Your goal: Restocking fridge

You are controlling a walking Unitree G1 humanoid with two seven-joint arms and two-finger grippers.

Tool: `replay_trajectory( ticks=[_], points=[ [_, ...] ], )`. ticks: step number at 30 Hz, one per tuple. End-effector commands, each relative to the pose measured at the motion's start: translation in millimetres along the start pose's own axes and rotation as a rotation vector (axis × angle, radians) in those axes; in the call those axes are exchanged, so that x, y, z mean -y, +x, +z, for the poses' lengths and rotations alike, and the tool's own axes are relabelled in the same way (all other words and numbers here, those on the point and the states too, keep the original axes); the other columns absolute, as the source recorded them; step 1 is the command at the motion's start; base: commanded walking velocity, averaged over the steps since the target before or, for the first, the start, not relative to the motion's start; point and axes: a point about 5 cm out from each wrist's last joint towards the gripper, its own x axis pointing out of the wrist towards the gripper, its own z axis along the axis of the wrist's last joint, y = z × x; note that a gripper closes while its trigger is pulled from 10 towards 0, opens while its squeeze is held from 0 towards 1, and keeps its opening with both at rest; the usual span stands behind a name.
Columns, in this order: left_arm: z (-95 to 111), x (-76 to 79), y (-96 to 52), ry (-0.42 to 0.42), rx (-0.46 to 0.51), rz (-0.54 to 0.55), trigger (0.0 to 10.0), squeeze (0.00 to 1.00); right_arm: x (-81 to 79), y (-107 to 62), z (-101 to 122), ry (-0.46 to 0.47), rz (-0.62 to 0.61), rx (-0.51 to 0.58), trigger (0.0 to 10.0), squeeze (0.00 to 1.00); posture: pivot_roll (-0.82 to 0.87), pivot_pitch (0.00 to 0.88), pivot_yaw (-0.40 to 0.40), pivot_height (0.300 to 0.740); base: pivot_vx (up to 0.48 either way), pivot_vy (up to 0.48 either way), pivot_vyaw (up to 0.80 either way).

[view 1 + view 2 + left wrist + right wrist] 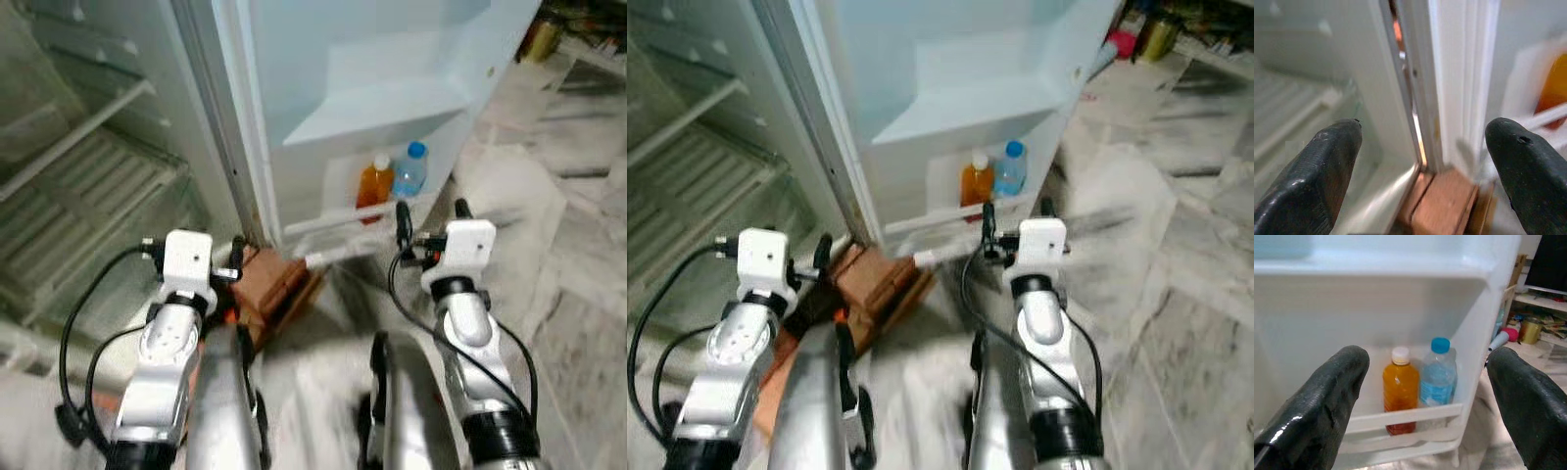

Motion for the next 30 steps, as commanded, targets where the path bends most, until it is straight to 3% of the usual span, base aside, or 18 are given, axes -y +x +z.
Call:
replay_trajectory(
  ticks=[1,17,30],
  points=[
    [-5.4,0.1,-0.4,0.007,-0.017,0.002,10.0,0.0,2.5,-1.0,2.3,0.003,-0.006,-0.006,10.0,0.0,0.07,0.066,0.012,0.634,0.0,0.0,0.0],
    [-6.2,5.3,4.0,-0.002,0.002,0.021,10.0,0.0,10.4,1.7,3.8,0.01,-0.039,-0.05,10.0,0.0,0.06,0.07,-0.004,0.74,0.0,0.0,0.0],
    [-8.9,7.7,4.3,-0.012,-0.013,0.047,10.0,0.0,9.2,-3.8,-7.5,0.026,-0.047,-0.123,10.0,0.0,0.05,0.087,-0.019,0.74,0.0,0.0,0.0]
  ],
)
